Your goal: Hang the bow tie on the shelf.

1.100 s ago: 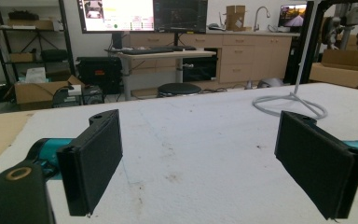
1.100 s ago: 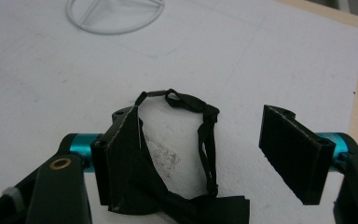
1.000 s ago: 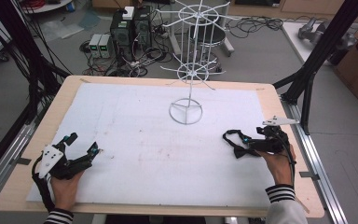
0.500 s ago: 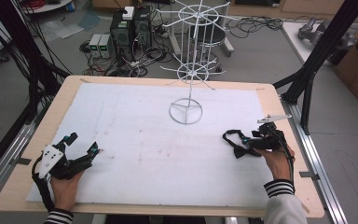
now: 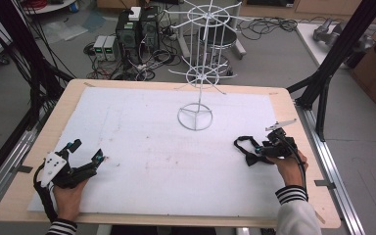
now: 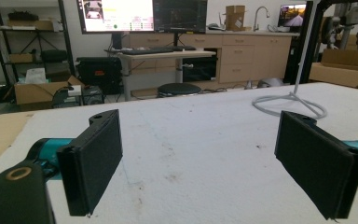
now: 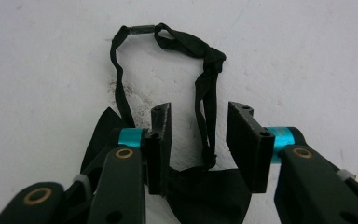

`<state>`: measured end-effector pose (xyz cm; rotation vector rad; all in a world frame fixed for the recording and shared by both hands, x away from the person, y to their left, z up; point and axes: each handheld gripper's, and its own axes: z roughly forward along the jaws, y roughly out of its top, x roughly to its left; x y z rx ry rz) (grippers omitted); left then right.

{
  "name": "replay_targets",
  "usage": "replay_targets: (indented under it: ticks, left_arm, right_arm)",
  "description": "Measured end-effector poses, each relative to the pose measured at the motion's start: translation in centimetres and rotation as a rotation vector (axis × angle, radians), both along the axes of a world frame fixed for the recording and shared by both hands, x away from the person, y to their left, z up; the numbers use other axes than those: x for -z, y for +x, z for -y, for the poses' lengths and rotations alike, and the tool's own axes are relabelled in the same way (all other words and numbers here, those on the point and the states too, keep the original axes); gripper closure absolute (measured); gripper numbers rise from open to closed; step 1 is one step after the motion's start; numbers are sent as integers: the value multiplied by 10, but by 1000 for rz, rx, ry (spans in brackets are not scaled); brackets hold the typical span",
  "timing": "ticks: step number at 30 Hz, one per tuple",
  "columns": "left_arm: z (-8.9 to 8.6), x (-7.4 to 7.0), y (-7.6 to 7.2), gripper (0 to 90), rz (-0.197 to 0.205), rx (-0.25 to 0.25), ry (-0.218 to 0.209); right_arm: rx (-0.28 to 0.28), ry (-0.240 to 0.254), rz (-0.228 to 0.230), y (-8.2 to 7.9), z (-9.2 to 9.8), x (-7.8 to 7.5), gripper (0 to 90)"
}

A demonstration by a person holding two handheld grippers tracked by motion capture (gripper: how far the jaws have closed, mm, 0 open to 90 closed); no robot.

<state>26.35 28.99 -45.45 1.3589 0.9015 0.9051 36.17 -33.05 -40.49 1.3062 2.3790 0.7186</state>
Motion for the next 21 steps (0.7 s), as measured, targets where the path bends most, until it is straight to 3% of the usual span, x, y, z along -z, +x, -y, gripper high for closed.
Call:
replay_targets:
  ticks: [5, 9, 12, 14, 21]
  left_arm:
    - [0, 0, 0, 152, -1, 0, 0]
    - [0, 0, 0, 152, 0, 0, -1]
    - [0, 0, 0, 152, 0, 0, -1]
    - [0, 0, 0, 152, 1, 0, -1]
    - [0, 0, 0, 152, -1, 0, -2]
  right_arm:
    - [6, -22, -14, 2, -1, 1, 624]
    - [10, -76, -47, 6, -4, -1, 637]
    - [10, -58, -44, 8, -5, -3, 657]
    - [12, -84, -51, 10, -5, -2, 653]
    - [19, -71, -99, 15, -3, 3, 656]
